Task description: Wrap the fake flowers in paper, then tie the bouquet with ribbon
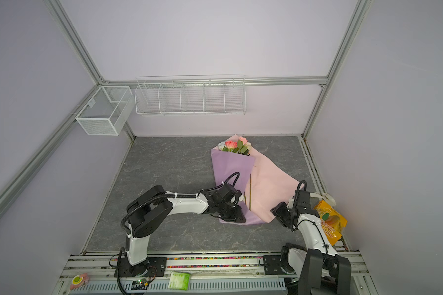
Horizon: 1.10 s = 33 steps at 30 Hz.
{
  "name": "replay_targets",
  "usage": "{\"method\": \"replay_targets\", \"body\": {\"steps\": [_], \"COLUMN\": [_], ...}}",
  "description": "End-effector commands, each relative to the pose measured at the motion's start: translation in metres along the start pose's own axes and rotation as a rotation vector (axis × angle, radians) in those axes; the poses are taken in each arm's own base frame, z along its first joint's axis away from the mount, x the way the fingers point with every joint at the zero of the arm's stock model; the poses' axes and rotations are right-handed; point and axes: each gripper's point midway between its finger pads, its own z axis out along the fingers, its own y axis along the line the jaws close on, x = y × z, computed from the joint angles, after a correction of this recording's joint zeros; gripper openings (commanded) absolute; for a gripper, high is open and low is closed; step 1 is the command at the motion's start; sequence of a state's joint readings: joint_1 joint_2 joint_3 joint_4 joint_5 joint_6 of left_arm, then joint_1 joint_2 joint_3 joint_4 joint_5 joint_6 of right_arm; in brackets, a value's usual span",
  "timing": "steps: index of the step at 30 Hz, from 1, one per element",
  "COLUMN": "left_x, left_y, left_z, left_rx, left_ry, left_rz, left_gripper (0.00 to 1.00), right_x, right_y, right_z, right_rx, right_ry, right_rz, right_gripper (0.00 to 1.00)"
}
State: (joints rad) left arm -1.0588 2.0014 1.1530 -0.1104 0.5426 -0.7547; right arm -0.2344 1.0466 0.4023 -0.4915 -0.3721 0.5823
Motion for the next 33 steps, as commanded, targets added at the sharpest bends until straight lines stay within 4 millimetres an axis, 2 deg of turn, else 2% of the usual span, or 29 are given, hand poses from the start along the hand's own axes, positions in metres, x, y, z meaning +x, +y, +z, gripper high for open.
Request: {"method": "replay_targets", "body": {"steps": [1,4,7,12,17,22,25,33], "left_x": [0.006,0.004,0.003,0.002,-0.001,-0.004,-0.005,-0.005], "left_y": [0.018,0.017,0.016,0.015,0.012,0.009,0.008,0.010], "left_z": [0.006,0.006,0.006,0.006,0.005,0.002,0.002,0.003], "left_rx": [-0.052,-0.051,-0.047,-0.043,-0.042,-0.042,-0.041,-0.037], "left_ry": [0.016,0.009,0.007,0.006,-0.004,-0.018,-0.021,-0.025], "left_rz": [-0.023,-0.023,-0.023,-0.020,-0.017,-0.011,-0.011,-0.019], "left_gripper": [0.18,0.18,0.19,0.19,0.18,0.18,0.19,0.18], "right_x": [-0.009,-0.013,-0.017,-0.033,-0.047,-0.044,-0.040,-0.044], "right_y": [-0.004,-0.004,0.013,0.027,0.047,0.067,0.069,0.059], "right_z": [-0.003,-0.005,-0.002,-0.002,-0.015,-0.026,-0.023,-0.005], "right_rx": [0.031,0.027,-0.076,-0.148,-0.269,-0.367,-0.389,-0.348], "right_ry": [-0.045,-0.069,-0.080,-0.123,-0.175,-0.181,-0.145,-0.105], "right_rz": [-0.007,0.004,-0.017,-0.054,-0.078,-0.134,-0.135,-0.103], "right_gripper": [0.53,0.54,0.53,0.43,0.39,0.39,0.40,0.40]}}
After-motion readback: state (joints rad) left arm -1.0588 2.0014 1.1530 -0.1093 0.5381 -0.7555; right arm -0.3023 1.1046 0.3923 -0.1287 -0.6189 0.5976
